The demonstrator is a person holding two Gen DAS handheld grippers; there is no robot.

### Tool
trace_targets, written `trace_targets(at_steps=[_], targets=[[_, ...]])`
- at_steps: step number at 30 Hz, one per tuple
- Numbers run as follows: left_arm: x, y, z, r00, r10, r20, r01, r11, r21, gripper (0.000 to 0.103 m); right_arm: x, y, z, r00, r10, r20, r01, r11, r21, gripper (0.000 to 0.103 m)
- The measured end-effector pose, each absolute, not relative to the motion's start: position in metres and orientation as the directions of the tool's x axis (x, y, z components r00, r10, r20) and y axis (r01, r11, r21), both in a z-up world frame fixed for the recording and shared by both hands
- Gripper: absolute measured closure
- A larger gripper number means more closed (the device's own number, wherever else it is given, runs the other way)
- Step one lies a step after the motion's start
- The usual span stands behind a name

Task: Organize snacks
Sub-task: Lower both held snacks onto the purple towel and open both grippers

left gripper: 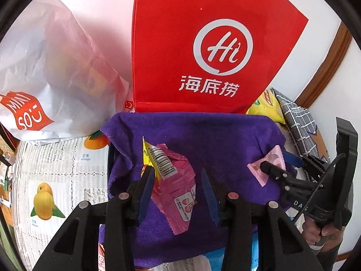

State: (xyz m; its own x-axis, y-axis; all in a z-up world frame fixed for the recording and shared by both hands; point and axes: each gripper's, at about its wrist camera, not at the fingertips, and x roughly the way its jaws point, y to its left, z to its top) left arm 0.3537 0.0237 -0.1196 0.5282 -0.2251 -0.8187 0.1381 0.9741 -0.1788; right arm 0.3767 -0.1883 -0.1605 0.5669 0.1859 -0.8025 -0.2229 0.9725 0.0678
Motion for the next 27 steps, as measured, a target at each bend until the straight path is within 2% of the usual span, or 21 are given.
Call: trace_targets(at_steps=[2, 4, 7, 9, 12, 22, 27], targets=[[0.353, 0.024, -0.118, 0.529, -0.225, -0.819, 0.135, 0.974, -0.18, 0.059, 0.374, -0.187, -0.155, 0.569, 0.185, -0.802, -0.221, 0.973, 0.067, 0.036], [0.351, 0.025, -0.114, 0.533, -0.225, -0.815, 0.132, 0.974, -0.183, 0.054, 0.37, -0.186, -0.147, 0.582, 0.188, -0.791, -0.224, 0.972, 0.067, 0.034], [0.348, 0.025, -0.107, 0.547, -0.22, -0.808, 0.129, 0.976, -0.177, 0.046, 0.362, -0.186, -0.133, 0.604, 0.177, -0.777, -0.211, 0.976, 0.058, 0.024], [0.344, 0.025, -0.099, 0.562, -0.212, -0.8, 0.125, 0.977, -0.171, 0.04, 0.355, -0.187, -0.122, 0.633, 0.17, -0.756, -0.194, 0.979, 0.058, 0.024], [0.336, 0.023, -0.087, 0.585, -0.208, -0.784, 0.133, 0.978, -0.16, 0.036, 0.344, -0.193, -0.107, 0.655, 0.166, -0.737, -0.153, 0.984, 0.086, 0.023], [0.295, 0.008, -0.038, 0.692, -0.179, -0.7, 0.17, 0.982, -0.083, 0.035, 0.288, -0.21, -0.072, 0.712, 0.121, -0.692, -0.107, 0.992, 0.064, 0.023], [0.272, 0.01, -0.017, 0.718, -0.167, -0.676, 0.152, 0.985, -0.082, 0.035, 0.261, -0.226, -0.062, 0.718, 0.107, -0.687, -0.07, 0.994, 0.082, 0.023]])
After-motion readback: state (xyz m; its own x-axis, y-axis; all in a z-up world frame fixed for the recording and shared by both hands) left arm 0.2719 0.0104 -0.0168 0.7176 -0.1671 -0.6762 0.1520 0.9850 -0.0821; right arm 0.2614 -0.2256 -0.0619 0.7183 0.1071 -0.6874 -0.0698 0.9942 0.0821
